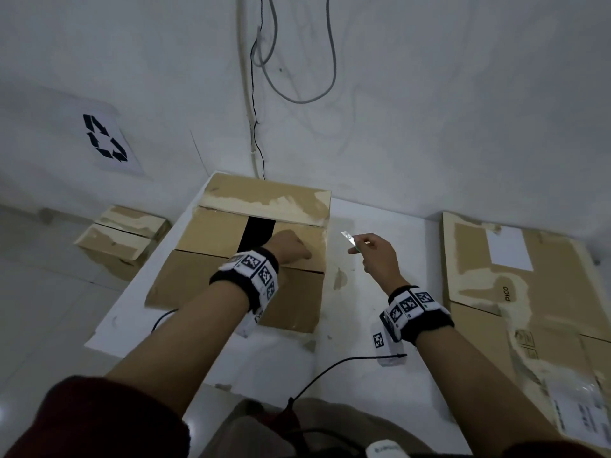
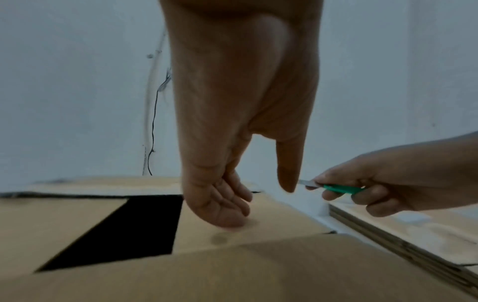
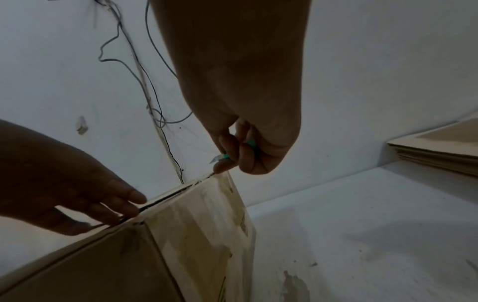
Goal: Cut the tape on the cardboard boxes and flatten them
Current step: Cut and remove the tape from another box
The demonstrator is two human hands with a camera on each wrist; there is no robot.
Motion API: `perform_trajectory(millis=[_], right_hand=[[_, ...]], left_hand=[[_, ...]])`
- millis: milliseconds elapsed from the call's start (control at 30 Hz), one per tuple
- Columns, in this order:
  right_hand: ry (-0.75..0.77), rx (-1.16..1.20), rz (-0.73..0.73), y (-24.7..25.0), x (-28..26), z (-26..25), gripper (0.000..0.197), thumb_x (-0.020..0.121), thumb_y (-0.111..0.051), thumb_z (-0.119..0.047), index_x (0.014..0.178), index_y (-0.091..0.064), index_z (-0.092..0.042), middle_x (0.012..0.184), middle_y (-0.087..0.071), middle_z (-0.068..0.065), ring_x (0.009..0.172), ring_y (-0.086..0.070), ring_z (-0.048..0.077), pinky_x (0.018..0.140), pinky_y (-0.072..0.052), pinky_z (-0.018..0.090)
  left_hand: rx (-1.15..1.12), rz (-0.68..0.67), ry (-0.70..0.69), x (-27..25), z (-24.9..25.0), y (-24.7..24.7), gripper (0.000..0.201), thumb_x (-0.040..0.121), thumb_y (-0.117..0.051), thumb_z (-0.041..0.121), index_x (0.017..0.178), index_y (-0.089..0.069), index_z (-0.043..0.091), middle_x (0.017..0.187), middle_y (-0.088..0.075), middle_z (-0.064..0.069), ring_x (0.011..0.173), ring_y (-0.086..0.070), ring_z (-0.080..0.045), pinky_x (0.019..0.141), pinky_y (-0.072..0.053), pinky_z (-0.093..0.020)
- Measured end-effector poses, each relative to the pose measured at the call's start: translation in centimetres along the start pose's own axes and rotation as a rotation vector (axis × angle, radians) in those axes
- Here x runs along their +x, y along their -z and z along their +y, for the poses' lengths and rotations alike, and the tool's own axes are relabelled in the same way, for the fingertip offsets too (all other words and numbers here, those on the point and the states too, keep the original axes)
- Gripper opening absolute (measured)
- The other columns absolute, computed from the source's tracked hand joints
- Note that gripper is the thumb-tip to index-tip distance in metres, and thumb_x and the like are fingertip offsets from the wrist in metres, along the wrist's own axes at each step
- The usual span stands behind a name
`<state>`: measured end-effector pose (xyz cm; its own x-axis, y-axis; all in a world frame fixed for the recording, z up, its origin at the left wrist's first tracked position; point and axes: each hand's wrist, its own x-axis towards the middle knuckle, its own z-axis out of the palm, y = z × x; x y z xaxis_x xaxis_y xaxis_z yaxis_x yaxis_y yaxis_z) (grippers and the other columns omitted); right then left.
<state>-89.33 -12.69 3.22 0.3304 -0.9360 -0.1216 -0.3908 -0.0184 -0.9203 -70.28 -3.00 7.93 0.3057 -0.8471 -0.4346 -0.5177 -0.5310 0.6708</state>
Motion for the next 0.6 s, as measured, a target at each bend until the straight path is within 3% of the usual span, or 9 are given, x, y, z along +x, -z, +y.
perform_trajectory(millis=[133, 233, 267, 333, 400, 500, 600], right_hand=[[-0.014, -0.028, 0.01, -0.5, 1.5, -0.5, 0.015, 0.096, -0.059, -0.029, 0.104, -0.067, -0.019, 0.09, -0.071, -0.002, 0.057, -0.049, 0.009, 0.047, -0.04, 0.019], [0.022, -0.048, 0.009, -1.3, 2.9, -0.8, 0.016, 0.096, -0.06, -0.025, 0.109, -0.067, -0.023, 0.088, -0.072, -0.003, 0.063, -0.056, 0.012, 0.05, -0.043, 0.018], [0.027, -0.053, 0.012, -1.6, 3.4, -0.9, 0.017, 0.096, -0.06, -0.024, 0.111, -0.068, -0.023, 0.087, -0.071, -0.003, 0.062, -0.056, 0.011, 0.053, -0.043, 0.02], [0.026, -0.056, 0.029, -2.2, 4.2, -1.1, 0.019, 0.097, -0.057, -0.021, 0.112, -0.069, -0.021, 0.083, -0.069, -0.005, 0.061, -0.054, 0.007, 0.058, -0.042, 0.021], [0.019, -0.049, 0.048, -2.6, 4.9, -1.1, 0.021, 0.098, -0.056, -0.018, 0.113, -0.07, -0.018, 0.082, -0.068, -0.006, 0.06, -0.052, 0.007, 0.058, -0.042, 0.022], [0.012, -0.015, 0.065, -3.2, 5.7, -1.1, 0.02, 0.097, -0.057, -0.019, 0.111, -0.071, -0.017, 0.082, -0.068, -0.005, 0.059, -0.051, 0.006, 0.058, -0.041, 0.022], [0.039, 0.017, 0.068, -3.7, 6.1, -1.2, 0.013, 0.096, -0.06, -0.023, 0.102, -0.071, -0.023, 0.083, -0.069, -0.005, 0.057, -0.055, -0.003, 0.063, -0.042, 0.022]], left_hand=[[-0.559, 0.076, 0.181, 2.6, 0.2, 0.5, 0.005, 0.091, -0.06, 0.017, 0.091, -0.056, 0.014, 0.105, -0.05, -0.008, 0.093, -0.047, -0.022, 0.087, -0.047, -0.035], [-1.065, 0.156, 0.344, 3.7, 0.4, 0.4, 0.027, 0.089, -0.061, 0.022, 0.113, -0.057, 0.01, 0.102, -0.043, -0.006, 0.092, -0.051, -0.02, 0.071, -0.043, -0.026], [-1.137, 0.192, 0.365, 4.2, 0.5, 0.2, 0.038, 0.088, -0.062, 0.023, 0.123, -0.055, 0.008, 0.093, -0.041, -0.006, 0.086, -0.053, -0.018, 0.066, -0.041, -0.026], [-1.133, 0.264, 0.375, 4.9, 0.8, -0.2, 0.054, 0.086, -0.062, 0.024, 0.133, -0.049, 0.001, 0.072, -0.035, -0.005, 0.061, -0.041, -0.019, 0.057, -0.035, -0.027], [-1.138, 0.345, 0.379, 5.5, 0.9, -0.6, 0.055, 0.083, -0.062, 0.022, 0.131, -0.05, -0.002, 0.066, -0.035, -0.005, 0.057, -0.035, -0.02, 0.055, -0.032, -0.028], [-1.307, 0.398, 0.368, 6.4, 1.3, -1.1, 0.037, 0.083, -0.058, 0.012, 0.117, -0.052, -0.001, 0.078, -0.05, -0.005, 0.064, -0.048, -0.017, 0.054, -0.041, -0.025], [-1.401, 0.452, 0.351, 7.0, 1.3, -1.6, 0.045, 0.083, -0.056, 0.005, 0.126, -0.045, -0.002, 0.105, -0.06, -0.015, 0.079, -0.062, -0.022, 0.054, -0.05, -0.024]])
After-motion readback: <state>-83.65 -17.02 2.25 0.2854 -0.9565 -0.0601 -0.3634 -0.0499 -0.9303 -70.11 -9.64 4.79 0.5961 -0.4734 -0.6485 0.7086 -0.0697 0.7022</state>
